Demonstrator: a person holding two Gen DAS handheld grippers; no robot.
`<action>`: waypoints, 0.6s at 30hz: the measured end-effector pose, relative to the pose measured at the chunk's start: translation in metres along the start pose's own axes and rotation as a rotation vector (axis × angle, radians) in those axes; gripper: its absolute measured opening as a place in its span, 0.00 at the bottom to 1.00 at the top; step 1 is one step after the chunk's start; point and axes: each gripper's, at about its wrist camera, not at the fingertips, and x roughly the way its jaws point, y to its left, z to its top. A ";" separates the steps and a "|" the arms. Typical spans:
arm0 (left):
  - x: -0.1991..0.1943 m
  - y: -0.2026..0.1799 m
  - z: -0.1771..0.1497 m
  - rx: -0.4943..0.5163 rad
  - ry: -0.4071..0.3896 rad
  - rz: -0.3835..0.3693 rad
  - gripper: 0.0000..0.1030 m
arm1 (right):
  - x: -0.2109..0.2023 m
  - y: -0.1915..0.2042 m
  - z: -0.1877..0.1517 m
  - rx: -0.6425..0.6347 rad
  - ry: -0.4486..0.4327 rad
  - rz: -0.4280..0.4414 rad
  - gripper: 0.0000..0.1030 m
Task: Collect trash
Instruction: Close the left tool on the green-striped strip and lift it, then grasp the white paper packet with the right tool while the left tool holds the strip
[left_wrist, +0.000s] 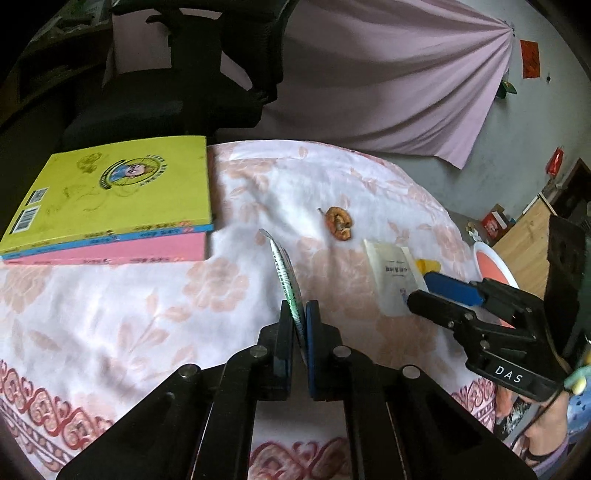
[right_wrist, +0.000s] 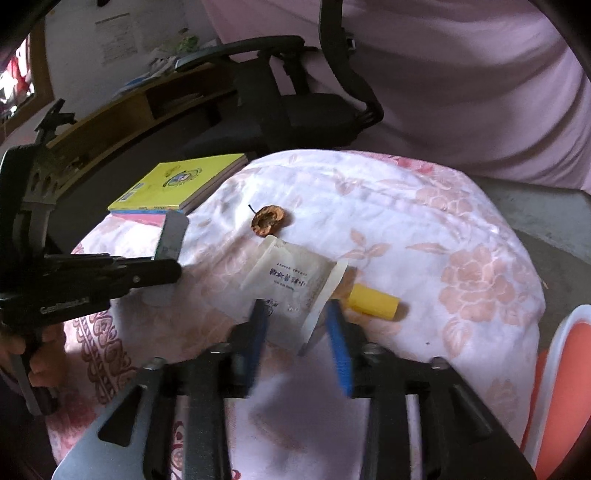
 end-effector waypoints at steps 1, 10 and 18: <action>-0.001 0.002 0.000 -0.006 0.001 -0.003 0.04 | 0.001 0.000 0.000 0.005 0.005 -0.003 0.48; -0.011 0.017 0.001 -0.033 -0.008 0.005 0.04 | 0.015 0.002 0.013 0.122 0.004 0.033 0.61; -0.014 0.031 0.001 -0.059 -0.006 0.006 0.04 | 0.030 0.025 0.016 0.034 0.031 -0.057 0.64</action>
